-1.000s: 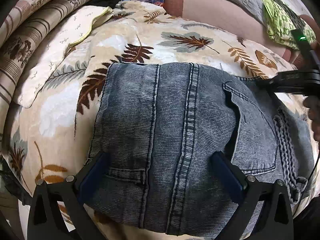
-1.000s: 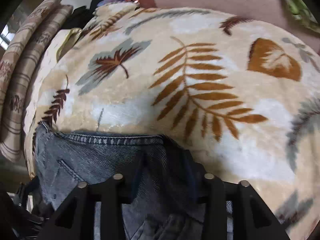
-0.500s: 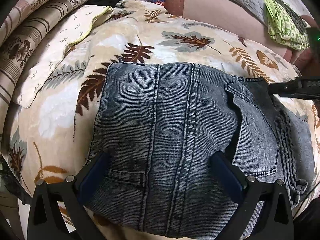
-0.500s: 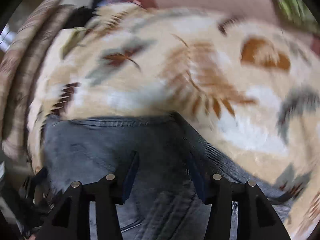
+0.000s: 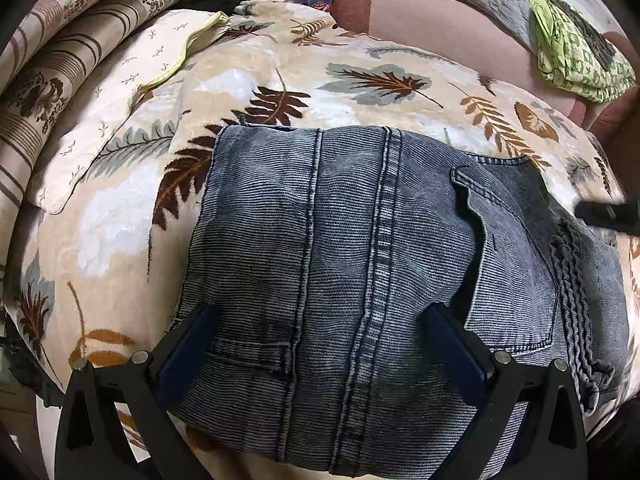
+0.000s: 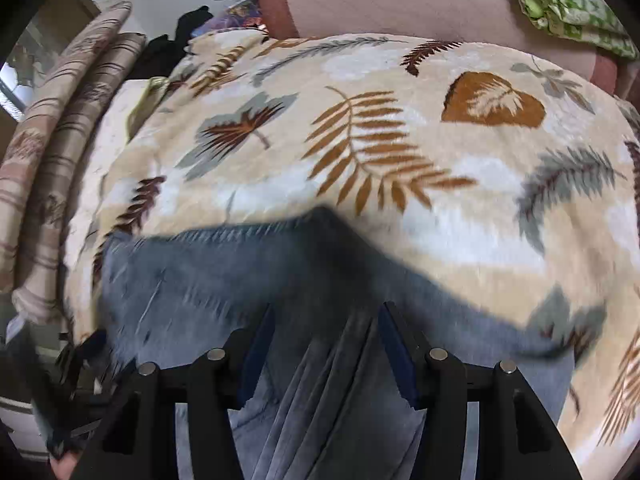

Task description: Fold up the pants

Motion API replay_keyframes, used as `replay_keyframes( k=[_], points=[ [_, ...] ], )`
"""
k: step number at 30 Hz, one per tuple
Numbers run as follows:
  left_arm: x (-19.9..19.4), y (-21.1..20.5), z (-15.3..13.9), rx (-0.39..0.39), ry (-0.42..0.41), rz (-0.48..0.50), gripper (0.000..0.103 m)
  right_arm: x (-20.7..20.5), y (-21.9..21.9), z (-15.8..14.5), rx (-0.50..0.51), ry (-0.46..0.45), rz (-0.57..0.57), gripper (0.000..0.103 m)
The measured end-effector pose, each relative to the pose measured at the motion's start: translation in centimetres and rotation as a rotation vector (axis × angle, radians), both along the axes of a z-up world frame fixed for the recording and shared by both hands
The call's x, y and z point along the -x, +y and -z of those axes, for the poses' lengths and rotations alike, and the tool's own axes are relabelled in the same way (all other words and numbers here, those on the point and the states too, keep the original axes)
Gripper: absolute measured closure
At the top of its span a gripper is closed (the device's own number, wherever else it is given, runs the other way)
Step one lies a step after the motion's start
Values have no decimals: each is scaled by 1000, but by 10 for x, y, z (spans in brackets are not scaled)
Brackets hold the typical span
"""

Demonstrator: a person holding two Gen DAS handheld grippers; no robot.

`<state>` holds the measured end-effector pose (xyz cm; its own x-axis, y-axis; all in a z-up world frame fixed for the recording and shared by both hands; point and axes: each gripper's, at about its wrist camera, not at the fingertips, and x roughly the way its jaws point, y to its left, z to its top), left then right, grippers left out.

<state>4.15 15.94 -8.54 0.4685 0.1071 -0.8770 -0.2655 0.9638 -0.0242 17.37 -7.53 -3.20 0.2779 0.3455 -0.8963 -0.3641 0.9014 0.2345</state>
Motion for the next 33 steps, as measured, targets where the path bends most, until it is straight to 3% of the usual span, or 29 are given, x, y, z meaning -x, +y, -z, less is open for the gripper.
replay_keyframes(
  k=[2,6,7,9,11,13,19,23,33],
  points=[
    [0,-1,-1,-1,0,-2,0,25,-18,-10,-23,17,-15,45],
    [0,0,-1,-3,-2,-11,0,60,-3,-5,-68,57,-82,43],
    [1,0,-1,-2,-3,-13,0,67,6,-4,-83,59,-109,41],
    [2,0,-2,-1,0,-17,0,75,18,1,-100,60,-131,27],
    [2,-2,-3,-7,8,-17,0,73,34,29,-25,98,-153,24],
    [3,-2,-4,-8,7,-17,0,80,49,30,42,33,-194,18],
    [3,-3,-4,-11,5,-22,0,84,48,12,-11,43,-161,19],
    [6,-4,-7,-8,7,-30,0,88,48,29,-3,73,-178,18],
    [22,-5,-24,-12,-8,-51,0,85,46,28,-27,73,-174,18]
  ],
)
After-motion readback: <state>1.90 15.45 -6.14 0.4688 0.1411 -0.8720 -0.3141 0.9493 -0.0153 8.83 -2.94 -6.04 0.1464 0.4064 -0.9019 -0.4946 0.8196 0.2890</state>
